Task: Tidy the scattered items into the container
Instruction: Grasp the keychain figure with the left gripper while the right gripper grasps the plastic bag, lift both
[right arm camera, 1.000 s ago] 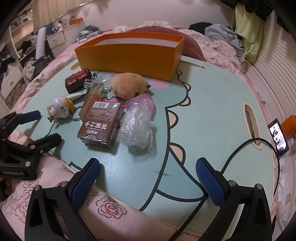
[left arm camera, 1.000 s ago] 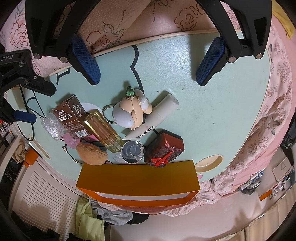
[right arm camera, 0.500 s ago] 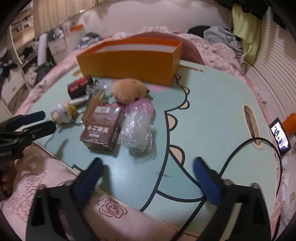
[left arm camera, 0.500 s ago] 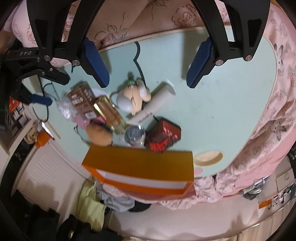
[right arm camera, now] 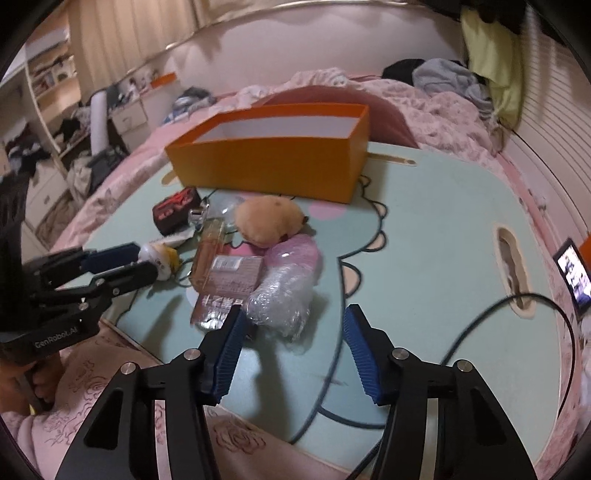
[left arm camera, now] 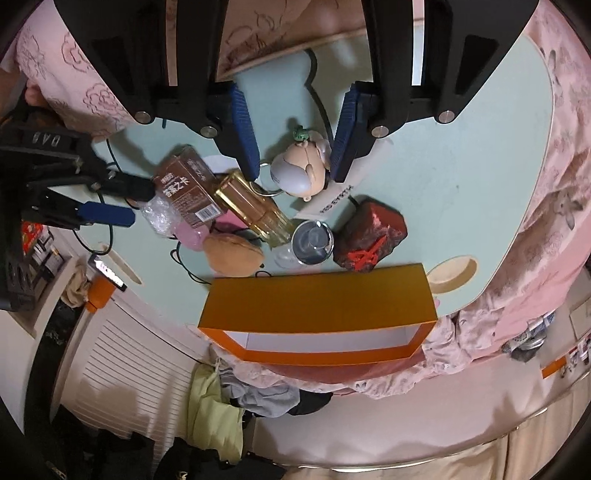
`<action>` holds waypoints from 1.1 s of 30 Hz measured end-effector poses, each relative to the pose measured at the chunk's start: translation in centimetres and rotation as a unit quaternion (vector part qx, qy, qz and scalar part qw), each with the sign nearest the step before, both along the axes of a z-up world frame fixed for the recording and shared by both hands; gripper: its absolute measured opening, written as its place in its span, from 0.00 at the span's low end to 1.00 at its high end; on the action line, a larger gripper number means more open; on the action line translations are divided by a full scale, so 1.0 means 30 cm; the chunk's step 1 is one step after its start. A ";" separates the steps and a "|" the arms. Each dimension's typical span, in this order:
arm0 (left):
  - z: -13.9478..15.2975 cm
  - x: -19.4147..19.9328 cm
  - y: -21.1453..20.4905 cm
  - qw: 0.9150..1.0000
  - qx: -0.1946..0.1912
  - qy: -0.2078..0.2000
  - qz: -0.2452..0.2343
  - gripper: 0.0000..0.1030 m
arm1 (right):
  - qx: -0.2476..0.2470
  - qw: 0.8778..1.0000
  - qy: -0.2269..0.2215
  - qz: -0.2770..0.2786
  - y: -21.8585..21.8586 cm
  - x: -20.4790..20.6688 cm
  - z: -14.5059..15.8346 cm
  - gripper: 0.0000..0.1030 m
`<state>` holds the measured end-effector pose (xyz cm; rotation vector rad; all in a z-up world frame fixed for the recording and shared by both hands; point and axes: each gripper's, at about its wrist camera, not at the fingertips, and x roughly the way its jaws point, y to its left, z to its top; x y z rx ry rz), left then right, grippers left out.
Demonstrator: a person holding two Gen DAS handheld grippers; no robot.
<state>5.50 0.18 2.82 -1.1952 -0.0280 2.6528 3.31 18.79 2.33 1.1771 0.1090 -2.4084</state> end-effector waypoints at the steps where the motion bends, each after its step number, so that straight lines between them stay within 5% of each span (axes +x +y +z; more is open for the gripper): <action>1: -0.001 -0.003 0.003 1.000 -0.003 0.001 -0.002 0.40 | 0.001 1.000 0.000 0.003 -0.007 -0.004 -0.001 0.53; 7: -0.050 -0.046 0.006 1.000 0.004 -0.030 -0.008 0.43 | -0.020 0.999 -0.020 0.019 -0.027 -0.045 -0.015 0.52; 10: -0.048 -0.041 -0.002 0.999 0.011 -0.030 -0.008 0.42 | -0.057 0.997 -0.042 0.019 -0.001 -0.067 -0.025 0.34; 15: -0.034 -0.018 -0.028 0.999 0.031 -0.017 0.000 0.42 | -0.073 0.996 -0.051 0.017 0.022 -0.056 -0.029 0.31; 30: 0.140 0.036 -0.083 0.996 0.072 0.046 0.004 0.42 | -0.133 0.986 0.052 0.079 0.080 0.062 0.186 0.30; 32: 0.181 -0.001 -0.091 0.995 0.083 0.045 -0.001 0.40 | -0.132 0.986 0.071 0.071 0.075 0.041 0.218 0.30; 33: 0.200 -0.015 -0.093 0.995 0.086 0.052 -0.004 0.30 | -0.129 0.986 0.078 0.069 0.072 0.025 0.231 0.30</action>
